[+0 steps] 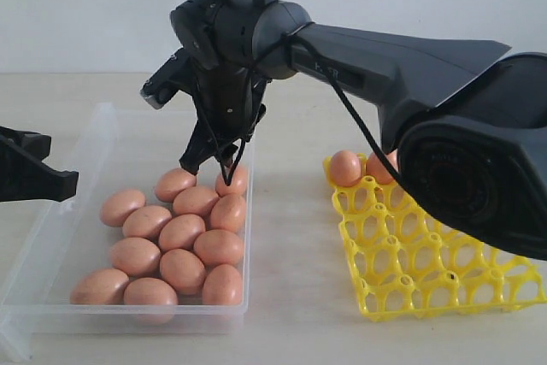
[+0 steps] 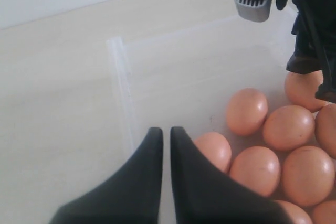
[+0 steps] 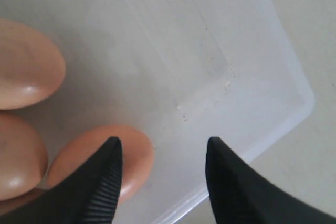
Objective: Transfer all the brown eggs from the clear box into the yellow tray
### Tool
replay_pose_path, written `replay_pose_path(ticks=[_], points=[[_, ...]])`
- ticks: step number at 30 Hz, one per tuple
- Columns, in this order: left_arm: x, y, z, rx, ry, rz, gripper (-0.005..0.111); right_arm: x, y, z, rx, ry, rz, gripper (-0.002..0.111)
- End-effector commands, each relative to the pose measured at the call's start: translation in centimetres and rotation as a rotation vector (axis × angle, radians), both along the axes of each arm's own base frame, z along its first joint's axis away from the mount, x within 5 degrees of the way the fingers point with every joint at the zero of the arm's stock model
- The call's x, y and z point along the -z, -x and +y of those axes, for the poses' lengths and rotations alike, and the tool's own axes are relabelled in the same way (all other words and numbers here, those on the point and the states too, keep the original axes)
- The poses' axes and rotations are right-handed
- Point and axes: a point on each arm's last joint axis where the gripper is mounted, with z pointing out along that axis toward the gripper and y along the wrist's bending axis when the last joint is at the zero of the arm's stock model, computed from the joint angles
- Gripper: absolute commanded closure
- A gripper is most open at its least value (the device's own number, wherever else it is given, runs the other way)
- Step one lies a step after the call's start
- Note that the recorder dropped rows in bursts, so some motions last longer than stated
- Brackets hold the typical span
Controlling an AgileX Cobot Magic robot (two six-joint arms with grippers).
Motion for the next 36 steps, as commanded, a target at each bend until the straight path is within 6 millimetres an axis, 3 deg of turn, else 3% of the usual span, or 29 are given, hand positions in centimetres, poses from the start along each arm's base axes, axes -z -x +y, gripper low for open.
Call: replay_pose_path(ticks=[1, 11, 21, 26, 34, 36], points=[[-0.1, 0.1, 0.1, -0.002, 0.012, -0.005, 0.103, -0.6, 0.1, -0.5, 0.011, 0.035, 0.007, 0.063], [-0.2, 0.0, 0.0, 0.029, -0.033, -0.023, 0.103, -1.3, -0.1, -1.1, 0.03, 0.081, -0.027, 0.063], [0.0, 0.2, 0.0, -0.017, 0.048, 0.01, 0.103, -3.4, -0.1, -1.5, 0.072, 0.058, -0.076, 0.063], [0.0, 0.2, 0.1, -0.029, 0.051, 0.01, 0.103, -3.4, -0.1, -1.5, 0.088, 0.054, -0.079, 0.063], [0.0, 0.1, 0.4, -0.06, 0.033, -0.002, 0.103, -3.7, -0.7, -1.9, 0.175, 0.052, -0.151, 0.063], [0.0, 0.1, 0.4, -0.06, 0.033, -0.002, 0.103, -3.8, -1.3, -2.4, 0.278, -0.011, -0.159, 0.063]])
